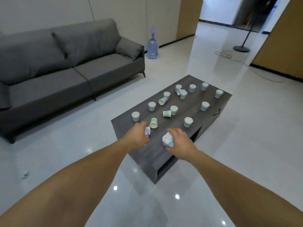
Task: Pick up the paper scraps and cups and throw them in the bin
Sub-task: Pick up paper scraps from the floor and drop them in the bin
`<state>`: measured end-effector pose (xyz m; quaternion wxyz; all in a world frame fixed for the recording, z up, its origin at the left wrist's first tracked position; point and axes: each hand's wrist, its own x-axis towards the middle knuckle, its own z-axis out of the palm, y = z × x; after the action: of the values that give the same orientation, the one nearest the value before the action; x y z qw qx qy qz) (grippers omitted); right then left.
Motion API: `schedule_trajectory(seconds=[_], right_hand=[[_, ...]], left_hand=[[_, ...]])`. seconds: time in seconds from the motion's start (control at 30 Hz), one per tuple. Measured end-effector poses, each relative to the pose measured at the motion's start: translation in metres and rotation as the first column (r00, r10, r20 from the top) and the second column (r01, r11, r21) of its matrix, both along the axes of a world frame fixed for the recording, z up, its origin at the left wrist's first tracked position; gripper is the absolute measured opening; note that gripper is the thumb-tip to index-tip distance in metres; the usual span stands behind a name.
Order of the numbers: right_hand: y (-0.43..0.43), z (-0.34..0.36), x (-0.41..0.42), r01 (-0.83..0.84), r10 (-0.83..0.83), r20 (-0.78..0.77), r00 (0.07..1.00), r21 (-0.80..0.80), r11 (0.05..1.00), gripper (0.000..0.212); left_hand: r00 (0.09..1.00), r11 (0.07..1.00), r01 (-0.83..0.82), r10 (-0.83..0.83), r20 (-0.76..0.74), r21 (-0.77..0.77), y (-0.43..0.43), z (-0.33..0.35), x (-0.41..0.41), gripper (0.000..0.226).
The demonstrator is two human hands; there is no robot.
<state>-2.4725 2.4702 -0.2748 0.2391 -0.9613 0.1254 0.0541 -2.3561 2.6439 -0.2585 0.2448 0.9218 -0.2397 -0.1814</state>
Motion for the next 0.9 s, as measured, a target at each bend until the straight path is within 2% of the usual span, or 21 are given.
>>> schedule_trajectory(seconds=[0.17,0.3,0.43,0.5,0.63,0.9], right_hand=[[-0.126,0.004,-0.09,0.248,-0.248,0.011,0.969,-0.03,0.968,0.078],[-0.192,0.002,-0.148,0.39,-0.391,0.023,0.92,0.02,0.92,0.078],[-0.255,-0.004,-0.195,0.538,-0.539,0.019,0.842,0.041,0.842,0.079],[-0.285,-0.008,-0.214,0.597,-0.597,0.007,0.802,0.04,0.802,0.079],[-0.354,-0.013,-0.228,0.681,-0.682,-0.005,0.732,0.023,0.731,0.078],[-0.5,-0.019,-0.214,0.781,-0.78,-0.036,0.625,0.006,0.625,0.079]], left_hand=[[0.983,0.983,0.182,-0.181,0.033,-0.023,-0.144,0.004,-0.048,0.052],[0.946,0.946,0.323,-0.323,-0.001,-0.024,-0.234,-0.001,-0.077,0.039],[0.894,0.894,0.447,-0.447,0.012,-0.011,-0.326,-0.002,-0.101,0.047],[0.865,0.866,0.498,-0.5,-0.037,-0.043,-0.369,-0.005,-0.114,0.053],[0.784,0.789,0.607,-0.614,-0.087,-0.096,-0.459,-0.014,-0.122,0.057],[0.683,0.71,0.68,-0.704,-0.195,-0.184,-0.637,-0.025,-0.103,0.063]])
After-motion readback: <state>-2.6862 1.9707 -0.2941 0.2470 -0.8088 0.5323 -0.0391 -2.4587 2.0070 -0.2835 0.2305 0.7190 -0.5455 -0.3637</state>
